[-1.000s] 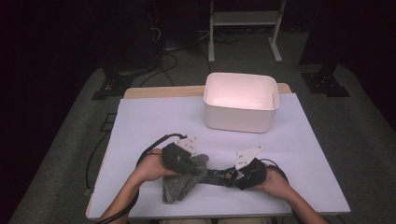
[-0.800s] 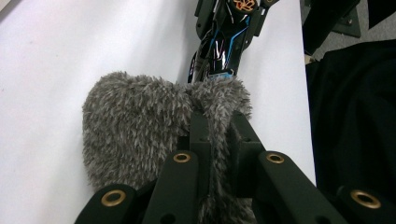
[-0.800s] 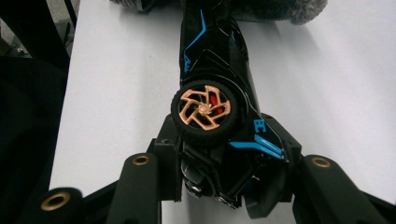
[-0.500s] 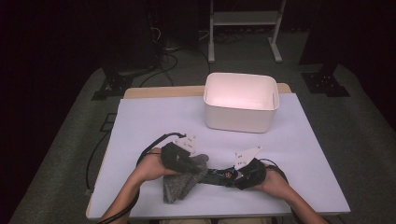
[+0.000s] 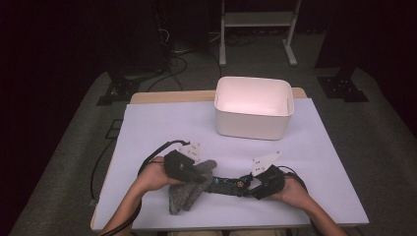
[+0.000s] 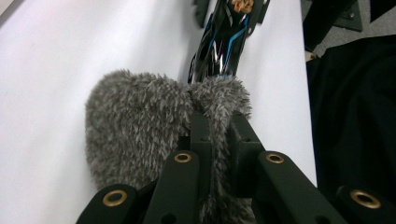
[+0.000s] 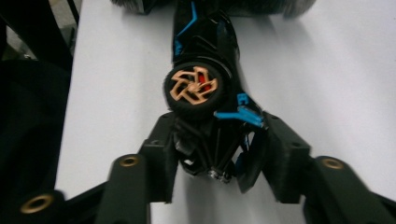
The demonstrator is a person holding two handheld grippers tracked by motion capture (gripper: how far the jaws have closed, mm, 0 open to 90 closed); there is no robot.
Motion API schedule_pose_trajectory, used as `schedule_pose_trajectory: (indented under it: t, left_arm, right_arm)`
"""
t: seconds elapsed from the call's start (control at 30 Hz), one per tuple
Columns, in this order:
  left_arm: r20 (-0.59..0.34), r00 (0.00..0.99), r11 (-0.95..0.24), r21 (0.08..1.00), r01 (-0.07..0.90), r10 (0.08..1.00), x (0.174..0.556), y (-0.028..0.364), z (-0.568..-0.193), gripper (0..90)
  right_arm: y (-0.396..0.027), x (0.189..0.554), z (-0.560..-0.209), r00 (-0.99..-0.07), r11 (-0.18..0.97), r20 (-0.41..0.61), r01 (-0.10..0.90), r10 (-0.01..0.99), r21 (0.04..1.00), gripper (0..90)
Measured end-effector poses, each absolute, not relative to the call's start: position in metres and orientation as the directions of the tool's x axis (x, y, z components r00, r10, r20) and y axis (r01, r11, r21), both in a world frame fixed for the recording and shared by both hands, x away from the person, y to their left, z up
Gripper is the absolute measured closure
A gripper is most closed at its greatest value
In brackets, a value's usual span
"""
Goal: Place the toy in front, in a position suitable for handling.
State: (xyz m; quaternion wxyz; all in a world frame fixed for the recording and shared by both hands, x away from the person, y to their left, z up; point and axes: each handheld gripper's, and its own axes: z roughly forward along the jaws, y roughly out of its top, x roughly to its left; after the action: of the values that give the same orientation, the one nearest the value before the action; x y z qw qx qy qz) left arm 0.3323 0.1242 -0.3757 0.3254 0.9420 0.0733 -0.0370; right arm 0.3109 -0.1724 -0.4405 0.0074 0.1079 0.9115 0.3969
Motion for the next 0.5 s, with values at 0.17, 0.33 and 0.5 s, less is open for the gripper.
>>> schedule_pose_trajectory:
  t: [0.17, 0.33, 0.5]
  left_arm:
    - [-0.125, 0.985, -0.774, 0.610, 0.170, 0.117, 0.333, 0.127, -0.376, 82.9]
    - [-0.134, 0.988, -0.773, 0.618, 0.147, 0.081, 0.335, 0.108, -0.375, 82.9]
    - [-0.131, 0.989, -0.792, 0.596, 0.132, 0.066, 0.337, 0.097, -0.374, 82.7]
  right_arm:
    - [-0.169, 0.310, -0.439, -0.982, 0.680, 0.039, 0.158, 0.187, 0.716, 56.3]
    - [-0.163, 0.312, -0.440, -0.983, 0.681, 0.021, 0.142, 0.182, 0.719, 56.4]
    - [-0.162, 0.313, -0.440, -0.981, 0.672, 0.035, 0.156, 0.191, 0.724, 54.5]
